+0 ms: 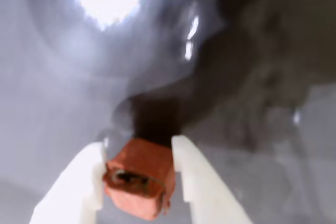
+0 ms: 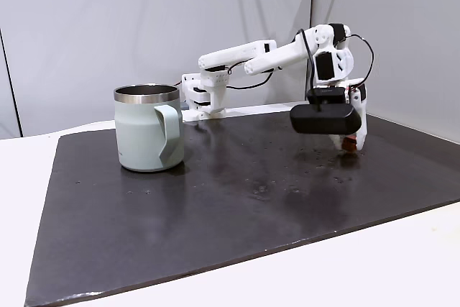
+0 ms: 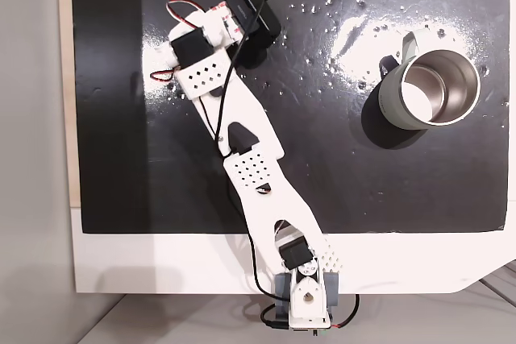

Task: Grasp a cube and put it in the cup.

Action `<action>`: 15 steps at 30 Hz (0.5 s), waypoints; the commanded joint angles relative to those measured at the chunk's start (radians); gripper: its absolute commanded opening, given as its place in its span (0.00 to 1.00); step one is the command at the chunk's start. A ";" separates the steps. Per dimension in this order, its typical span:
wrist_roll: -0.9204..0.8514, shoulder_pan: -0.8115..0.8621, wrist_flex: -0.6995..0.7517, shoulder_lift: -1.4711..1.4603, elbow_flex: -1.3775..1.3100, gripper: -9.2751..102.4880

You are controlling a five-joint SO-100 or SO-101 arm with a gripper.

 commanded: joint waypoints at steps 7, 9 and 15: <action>0.025 0.034 0.075 0.275 -0.028 0.16; 0.025 0.044 0.091 0.322 -0.026 0.16; 0.021 0.075 0.098 0.445 0.020 0.16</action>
